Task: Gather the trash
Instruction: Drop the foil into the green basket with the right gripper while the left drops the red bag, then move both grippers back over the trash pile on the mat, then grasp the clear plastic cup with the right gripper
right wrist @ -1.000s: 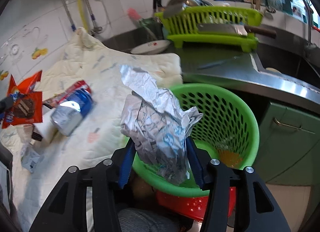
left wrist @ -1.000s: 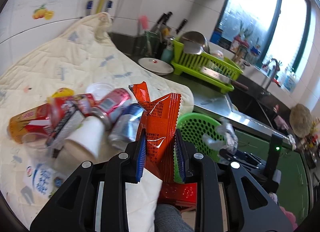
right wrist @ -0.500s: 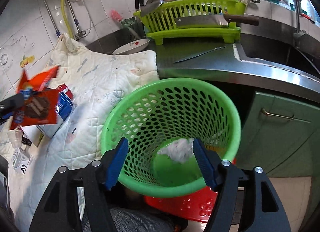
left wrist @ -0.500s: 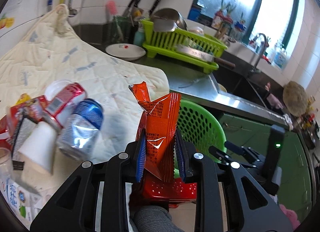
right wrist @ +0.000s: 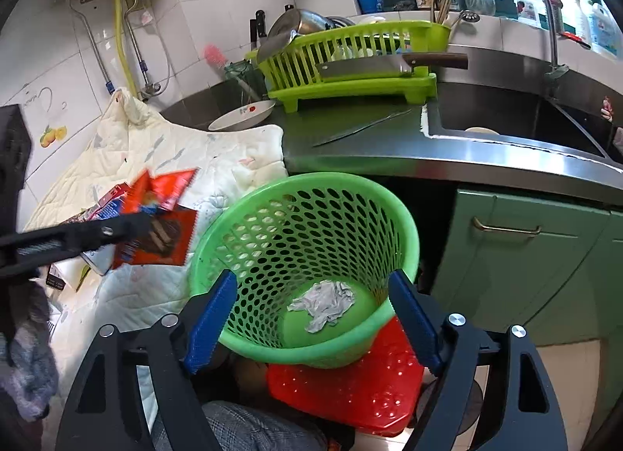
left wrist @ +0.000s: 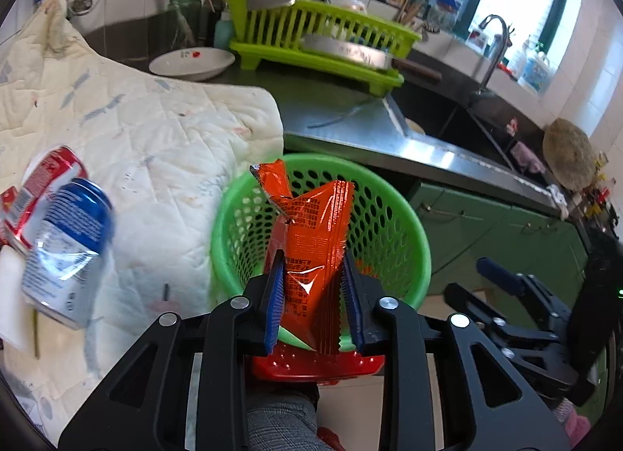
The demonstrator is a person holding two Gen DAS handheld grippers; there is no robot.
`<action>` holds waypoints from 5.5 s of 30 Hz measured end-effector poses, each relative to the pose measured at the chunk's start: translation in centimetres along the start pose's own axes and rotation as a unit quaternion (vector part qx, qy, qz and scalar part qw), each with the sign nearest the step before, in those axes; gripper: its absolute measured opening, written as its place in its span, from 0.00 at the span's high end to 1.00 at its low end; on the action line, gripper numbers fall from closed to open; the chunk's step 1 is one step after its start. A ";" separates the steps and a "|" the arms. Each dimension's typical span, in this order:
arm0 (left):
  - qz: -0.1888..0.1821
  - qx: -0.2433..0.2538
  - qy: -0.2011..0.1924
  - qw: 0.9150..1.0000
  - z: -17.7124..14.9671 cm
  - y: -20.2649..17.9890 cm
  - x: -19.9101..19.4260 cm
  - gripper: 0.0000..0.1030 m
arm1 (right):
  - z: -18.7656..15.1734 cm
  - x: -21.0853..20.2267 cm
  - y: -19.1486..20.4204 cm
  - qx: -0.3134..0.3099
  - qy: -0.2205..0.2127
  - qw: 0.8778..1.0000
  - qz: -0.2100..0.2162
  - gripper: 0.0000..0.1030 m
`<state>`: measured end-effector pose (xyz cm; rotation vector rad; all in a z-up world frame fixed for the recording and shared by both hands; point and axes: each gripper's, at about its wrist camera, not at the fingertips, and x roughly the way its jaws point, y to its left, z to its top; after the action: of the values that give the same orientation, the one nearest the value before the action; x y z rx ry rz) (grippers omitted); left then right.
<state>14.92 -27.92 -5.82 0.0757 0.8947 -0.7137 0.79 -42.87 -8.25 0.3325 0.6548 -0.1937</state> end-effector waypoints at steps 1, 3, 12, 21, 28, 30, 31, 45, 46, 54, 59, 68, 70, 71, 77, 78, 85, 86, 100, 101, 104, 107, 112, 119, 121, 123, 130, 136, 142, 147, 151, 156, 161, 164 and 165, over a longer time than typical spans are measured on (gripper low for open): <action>-0.002 0.001 0.006 1.000 -0.1 -0.2 0.5 0.71 | -0.1 -0.1 -0.1 0.001 -0.001 1.000 0.000 0.24; 0.001 0.002 0.013 1.000 -0.1 -0.4 1.2 0.71 | -0.3 -0.3 -0.4 0.003 0.001 1.000 0.000 0.23; 0.001 -0.002 0.030 1.000 -0.5 -0.8 3.3 0.56 | -0.8 -0.7 -0.8 0.013 0.002 1.000 0.004 0.22; -0.003 -0.016 0.018 1.000 -0.8 0.1 1.9 0.51 | -0.8 -0.8 -0.2 0.015 0.002 1.000 0.008 0.21; 0.001 -0.025 -0.004 1.000 -1.2 1.2 -1.0 0.50 | -0.6 -1.6 1.4 0.005 -0.006 1.000 0.016 0.19; 0.003 -0.025 -0.012 1.000 -1.4 1.5 -1.9 0.50 | -0.6 -1.8 2.0 0.001 -0.008 1.000 0.019 0.19; 0.006 -0.026 -0.017 0.999 -1.5 1.7 -2.5 0.50 | -0.5 -1.9 2.3 -0.001 -0.008 1.000 0.022 0.19; 0.090 -0.053 -0.064 0.992 -4.1 6.5 -9.6 0.39 | 0.2 -1.8 8.1 -0.040 -0.008 0.997 0.070 0.18; 0.094 -0.058 -0.066 0.992 -4.4 7.0 -10.0 0.39 | 0.3 -1.7 8.5 -0.043 -0.008 0.996 0.075 0.18; 0.171 -0.142 -0.068 0.973 -7.4 12.5 -14.1 0.39 | 0.2 -1.1 12.1 -0.070 -0.002 0.992 0.108 0.18; 0.207 -0.207 -0.077 0.953 -9.5 16.5 -16.9 0.39 | 0.0 -0.6 14.2 -0.084 0.007 0.987 0.135 0.18; 0.258 -0.287 -0.100 0.917 -14.0 22.0 -22.4 0.37 | -0.9 0.3 21.6 -0.144 0.029 0.967 0.208 0.18; 0.268 -0.301 -0.106 0.909 -15.2 22.9 -23.8 0.37 | -1.2 0.4 23.3 -0.156 0.032 0.962 0.222 0.18; 0.271 -0.304 -0.108 0.907 -15.3 23.3 -24.1 0.37 | -1.3 0.4 24.3 -0.163 0.035 0.959 0.231 0.18; 0.284 -0.332 -0.122 0.891 -17.6 25.2 -26.7 0.37 | -2.3 0.8 29.5 -0.192 0.056 0.941 0.274 0.18; 0.285 -0.337 -0.124 0.889 -18.0 25.5 -27.1 0.36 | -2.5 0.9 30.3 -0.195 0.059 0.938 0.281 0.18; 0.284 -0.350 -0.130 0.883 -19.2 26.5 -28.0 0.36 | -3.1 2.4 36.1 -0.197 0.097 0.915 0.339 0.18; 0.284 -0.350 -0.130 0.883 -19.3 26.7 -28.0 0.36 | -3.1 2.9 37.0 -0.193 0.105 0.913 0.345 0.18; 0.277 -0.369 -0.129 0.878 -20.8 28.7 -28.5 0.36 | -2.7 8.0 42.5 -0.163 0.150 0.914 0.339 0.18; 0.277 -0.369 -0.129 0.878 -20.8 28.7 -28.5 0.36 | -2.7 8.4 42.7 -0.159 0.153 0.915 0.338 0.18; 0.275 -0.370 -0.129 0.878 -20.9 28.9 -28.5 0.36 | -2.8 9.1 43.1 -0.155 0.156 0.918 0.331 0.18; 0.275 -0.371 -0.127 0.878 -21.0 29.0 -28.4 0.36 | -2.9 9.7 43.5 -0.150 0.160 0.919 0.327 0.18; 0.274 -0.373 -0.125 0.878 -21.1 29.2 -28.3 0.36 | -2.8 10.5 43.7 -0.139 0.163 0.923 0.319 0.22; 0.275 -0.372 -0.124 0.878 -21.2 29.2 -28.3 0.36 | -2.8 11.0 43.7 -0.128 0.167 0.925 0.317 0.43; 0.274 -0.372 -0.123 0.878 -21.2 29.1 -28.3 0.36 | -2.8 10.8 43.5 -0.123 0.165 0.924 0.322 0.44; 0.276 -0.371 -0.122 0.878 -21.1 28.9 -28.2 0.36 | -2.7 10.3 43.3 -0.127 0.157 0.925 0.323 0.44; 0.271 -0.370 -0.117 0.881 -20.3 27.8 -27.6 0.33 | -1.8 6.6 41.4 -0.153 0.108 0.924 0.335 0.44; 0.258 -0.375 -0.101 0.885 -18.9 26.3 -26.1 0.31 | -0.7 4.7 37.8 -0.160 0.082 0.927 0.328 0.44; 0.244 -0.395 -0.078 0.882 -17.0 25.0 -23.9 0.28 | 0.2 3.4 32.9 -0.161 0.052 0.937 0.305 0.44; 0.231 -0.431 -0.056 0.871 -15.6 24.8 -21.8 0.26 | 0.5 2.9 28.4 -0.148 0.031 0.946 0.288 0.44; 0.232 -0.458 -0.042 0.857 -14.4 24.9 -20.0 0.25 | 0.5 3.0 25.5 -0.136 0.024 0.950 0.281 0.44; 0.256 -0.480 -0.033 0.839 -13.4 25.1 -18.2 0.25 | 0.5 3.9 22.1 -0.114 0.028 0.954 0.274 0.44; 0.268 -0.508 -0.025 0.818 -13.1 26.0 -17.2 0.25 | 0.4 4.5 20.4 -0.104 0.030 0.957 0.270 0.44; 0.278 -0.522 -0.022 0.807 -12.8 26.5 -16.8 0.22 | 0.2 4.7 19.9 -0.106 0.028 0.958 0.265 0.44; 0.280 -0.526 -0.020 0.803 -12.8 26.7 -16.7 0.22 | 0.2 4.8 19.7 -0.107 0.028 0.958 0.264 0.44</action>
<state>15.16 6.09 -7.74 -0.6462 1.0538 0.3996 10.10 -24.95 -6.34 0.2945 0.6148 0.3966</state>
